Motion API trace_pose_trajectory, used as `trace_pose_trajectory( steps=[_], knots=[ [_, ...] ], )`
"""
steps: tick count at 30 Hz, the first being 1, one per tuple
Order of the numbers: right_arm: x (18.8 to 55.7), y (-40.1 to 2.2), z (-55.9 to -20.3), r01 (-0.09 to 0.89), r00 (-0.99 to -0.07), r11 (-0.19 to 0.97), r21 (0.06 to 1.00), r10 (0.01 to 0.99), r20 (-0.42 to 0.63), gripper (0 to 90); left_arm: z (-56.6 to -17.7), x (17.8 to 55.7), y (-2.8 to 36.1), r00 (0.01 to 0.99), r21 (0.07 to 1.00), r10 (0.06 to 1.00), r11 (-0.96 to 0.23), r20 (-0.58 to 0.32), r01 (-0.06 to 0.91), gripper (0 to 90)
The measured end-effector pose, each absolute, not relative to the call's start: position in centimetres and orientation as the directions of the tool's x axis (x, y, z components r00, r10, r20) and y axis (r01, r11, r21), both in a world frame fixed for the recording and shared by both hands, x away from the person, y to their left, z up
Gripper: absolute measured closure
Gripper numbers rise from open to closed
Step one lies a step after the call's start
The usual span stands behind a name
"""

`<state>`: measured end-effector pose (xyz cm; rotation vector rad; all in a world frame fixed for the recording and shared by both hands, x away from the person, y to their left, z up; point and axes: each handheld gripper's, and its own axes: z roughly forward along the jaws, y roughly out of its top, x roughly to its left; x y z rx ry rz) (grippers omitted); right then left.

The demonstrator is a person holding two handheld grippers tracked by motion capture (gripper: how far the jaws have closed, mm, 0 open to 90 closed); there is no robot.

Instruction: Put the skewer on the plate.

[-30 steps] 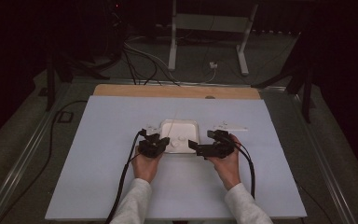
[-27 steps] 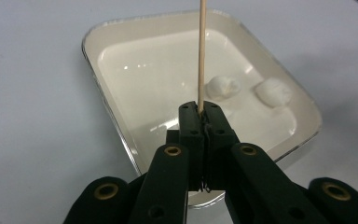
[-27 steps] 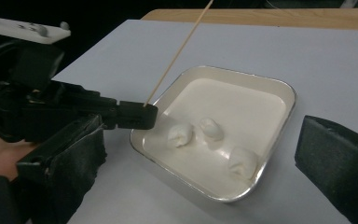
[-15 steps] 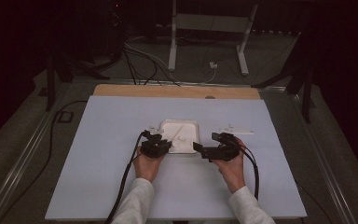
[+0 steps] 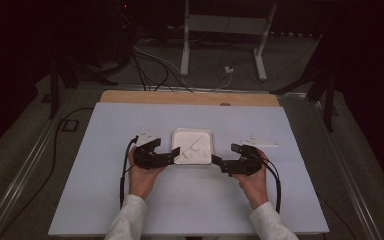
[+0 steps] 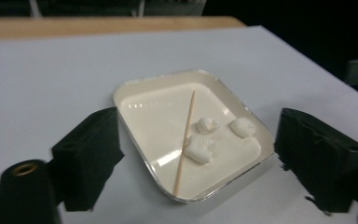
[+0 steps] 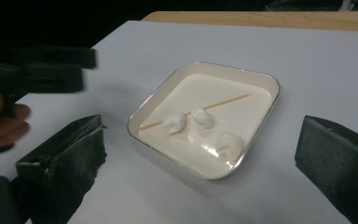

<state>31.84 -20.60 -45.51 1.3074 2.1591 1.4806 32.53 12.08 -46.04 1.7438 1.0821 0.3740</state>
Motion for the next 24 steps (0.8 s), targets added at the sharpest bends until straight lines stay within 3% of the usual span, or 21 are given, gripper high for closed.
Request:
trace_pose_trajectory(
  steps=[6, 16, 24],
  knots=[
    [31.0, -21.6, -45.1, 0.511, -0.591, 0.117, 0.852, 0.767, 0.250, 0.0, -44.4, 30.1, 15.0, 0.561, 0.902, 0.816, -0.127, -0.142, 0.413, 0.6],
    [29.2, -24.5, -44.7, 0.456, -0.620, 0.174, 0.873, 0.766, 0.172, 0.0, -44.2, 26.7, 19.8, 0.571, 0.934, 0.813, -0.105, -0.116, 0.340, 0.6],
    [27.8, -26.9, -45.8, 0.421, -0.608, 0.199, 0.885, 0.786, 0.112, 0.0, -44.5, 24.9, 22.3, 0.525, 0.941, 0.847, -0.100, -0.090, 0.322, 0.6]
  ],
)
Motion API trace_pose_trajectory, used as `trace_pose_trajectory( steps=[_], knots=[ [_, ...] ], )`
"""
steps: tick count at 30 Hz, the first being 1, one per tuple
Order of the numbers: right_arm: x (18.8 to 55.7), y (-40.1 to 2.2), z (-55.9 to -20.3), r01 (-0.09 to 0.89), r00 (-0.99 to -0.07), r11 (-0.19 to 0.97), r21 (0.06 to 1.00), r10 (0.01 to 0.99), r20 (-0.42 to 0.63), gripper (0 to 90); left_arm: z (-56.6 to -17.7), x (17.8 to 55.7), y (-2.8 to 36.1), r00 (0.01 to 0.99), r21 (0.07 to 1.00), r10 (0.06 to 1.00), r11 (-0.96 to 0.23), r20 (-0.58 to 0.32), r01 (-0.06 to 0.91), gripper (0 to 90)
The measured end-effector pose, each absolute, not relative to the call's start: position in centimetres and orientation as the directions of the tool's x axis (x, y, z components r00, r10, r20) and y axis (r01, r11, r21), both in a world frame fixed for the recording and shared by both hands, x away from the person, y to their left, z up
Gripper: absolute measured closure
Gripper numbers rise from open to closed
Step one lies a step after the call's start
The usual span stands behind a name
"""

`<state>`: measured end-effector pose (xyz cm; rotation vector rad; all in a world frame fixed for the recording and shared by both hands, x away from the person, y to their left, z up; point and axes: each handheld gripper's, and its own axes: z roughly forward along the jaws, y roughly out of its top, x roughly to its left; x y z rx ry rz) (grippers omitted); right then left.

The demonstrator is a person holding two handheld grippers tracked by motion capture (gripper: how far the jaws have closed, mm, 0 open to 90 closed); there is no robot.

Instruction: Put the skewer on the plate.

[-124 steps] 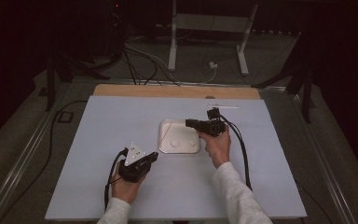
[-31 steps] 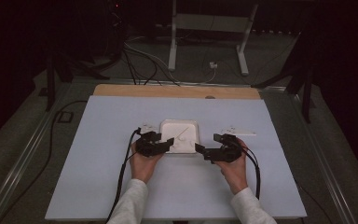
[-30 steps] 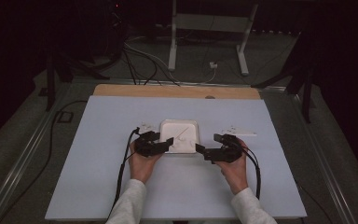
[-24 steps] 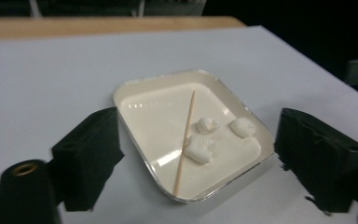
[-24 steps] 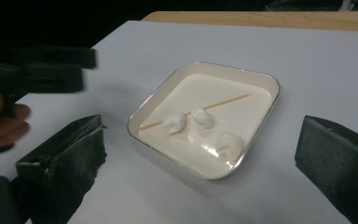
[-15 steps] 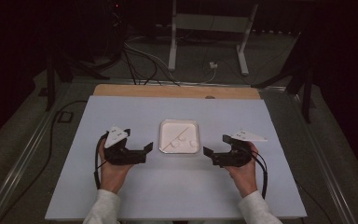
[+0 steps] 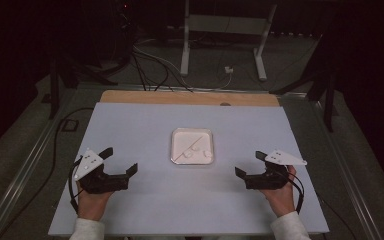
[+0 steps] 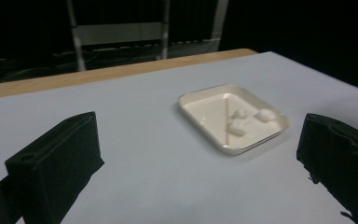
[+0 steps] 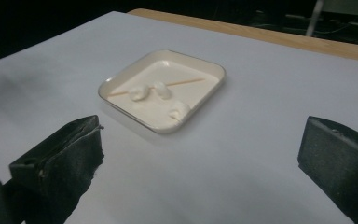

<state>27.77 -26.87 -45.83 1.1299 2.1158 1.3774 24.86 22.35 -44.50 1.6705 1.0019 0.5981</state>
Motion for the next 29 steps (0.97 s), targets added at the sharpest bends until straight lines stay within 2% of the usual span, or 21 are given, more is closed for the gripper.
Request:
trace_pose_trajectory(
  steps=[10, 17, 29],
  knots=[
    [26.5, -28.6, -46.7, 0.394, -0.587, 0.163, 0.904, 0.802, 0.111, 0.0, -45.4, 23.3, 23.8, 0.488, 0.950, 0.872, -0.108, -0.051, 0.293, 0.6],
    [25.9, -29.8, -46.9, 0.368, -0.566, 0.105, 0.924, 0.813, 0.133, 0.0, -45.8, 22.7, 24.5, 0.474, 0.954, 0.879, -0.091, -0.059, 0.287, 0.6],
    [25.9, -31.4, -47.3, 0.369, -0.523, 0.074, 0.926, 0.840, 0.141, 0.1, -46.0, 22.4, 25.1, 0.463, 0.956, 0.884, -0.079, -0.064, 0.282, 0.6]
  ],
)
